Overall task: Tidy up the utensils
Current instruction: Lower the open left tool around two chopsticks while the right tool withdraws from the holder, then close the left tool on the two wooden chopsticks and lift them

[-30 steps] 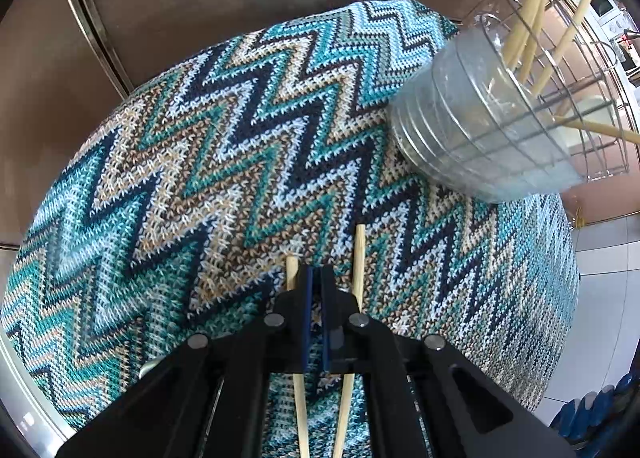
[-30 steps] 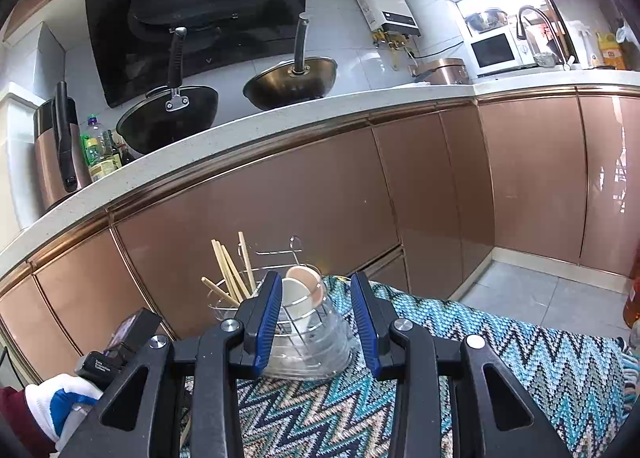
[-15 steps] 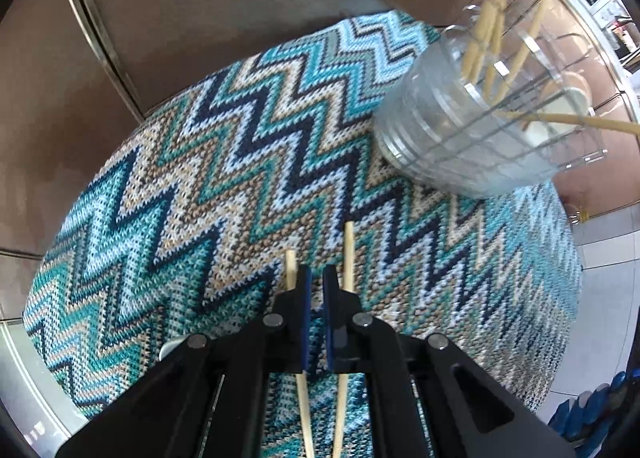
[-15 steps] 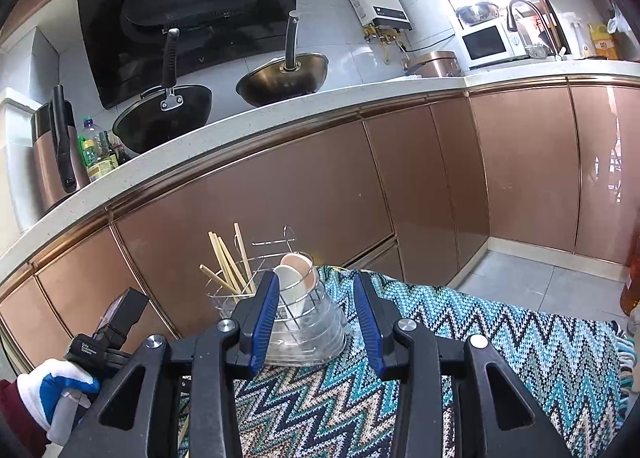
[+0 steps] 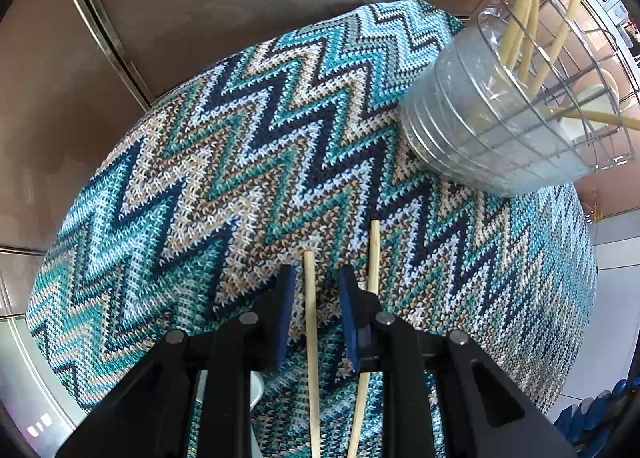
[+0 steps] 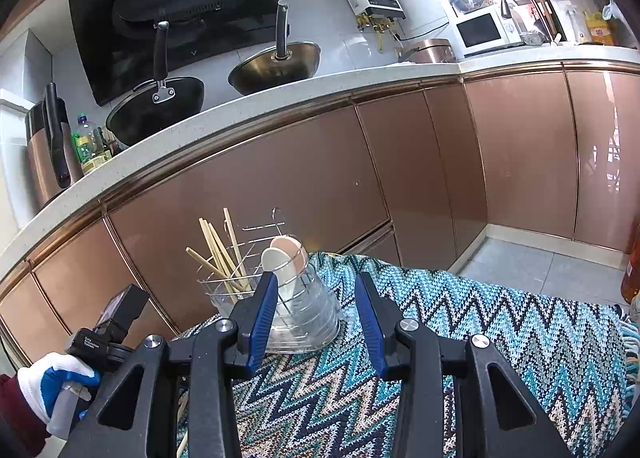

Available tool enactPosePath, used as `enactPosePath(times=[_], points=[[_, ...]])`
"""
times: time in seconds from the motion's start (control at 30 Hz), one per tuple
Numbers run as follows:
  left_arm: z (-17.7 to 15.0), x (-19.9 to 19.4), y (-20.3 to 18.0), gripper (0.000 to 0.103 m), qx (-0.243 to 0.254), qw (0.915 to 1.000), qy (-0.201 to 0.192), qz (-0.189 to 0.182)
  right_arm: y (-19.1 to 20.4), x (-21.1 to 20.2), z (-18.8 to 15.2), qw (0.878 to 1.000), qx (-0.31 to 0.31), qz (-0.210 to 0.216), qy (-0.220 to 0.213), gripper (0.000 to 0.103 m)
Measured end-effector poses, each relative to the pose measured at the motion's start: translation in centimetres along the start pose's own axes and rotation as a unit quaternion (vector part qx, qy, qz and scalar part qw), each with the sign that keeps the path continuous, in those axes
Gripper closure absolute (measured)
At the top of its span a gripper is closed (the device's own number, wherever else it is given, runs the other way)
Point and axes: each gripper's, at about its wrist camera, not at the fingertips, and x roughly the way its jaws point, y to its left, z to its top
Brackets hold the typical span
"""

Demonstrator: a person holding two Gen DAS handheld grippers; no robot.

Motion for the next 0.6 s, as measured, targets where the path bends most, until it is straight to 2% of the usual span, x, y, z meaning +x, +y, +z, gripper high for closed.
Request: enactPosePath(times=[0.07,0.2,0.33,0.5,0.6], points=[[0.1,0.3,-0.2,0.083,-0.001,1.0,0.001,-0.002,-0.1,0.1,-0.1,1.0,0.002,-0.001,0.002,0.065],[0.2,0.9,-0.2,0.097,-0.001,1.0,0.002,0.004,-0.3,0.1,-0.3,1.0,0.003,-0.003,0.004,0.065],[-0.4,0.8,0.2,0.099,-0.014,0.9998,-0.005,-0.011,-0.5,-0.1,-0.3,1.0,0.006,-0.005,0.005,0.065],[-1.8,-1.3,0.8,0.099,-0.016,0.9988,-0.035,-0.032,-0.1,-1.0,-0.2,1.0,0.002,-0.007,0.005,0.065],[-2.9,-4.2,0.7,0.099,-0.003,0.9964,-0.075,-0.04,0.3,-1.7,0.0,1.0,-0.004,-0.008,0.001,0.065]])
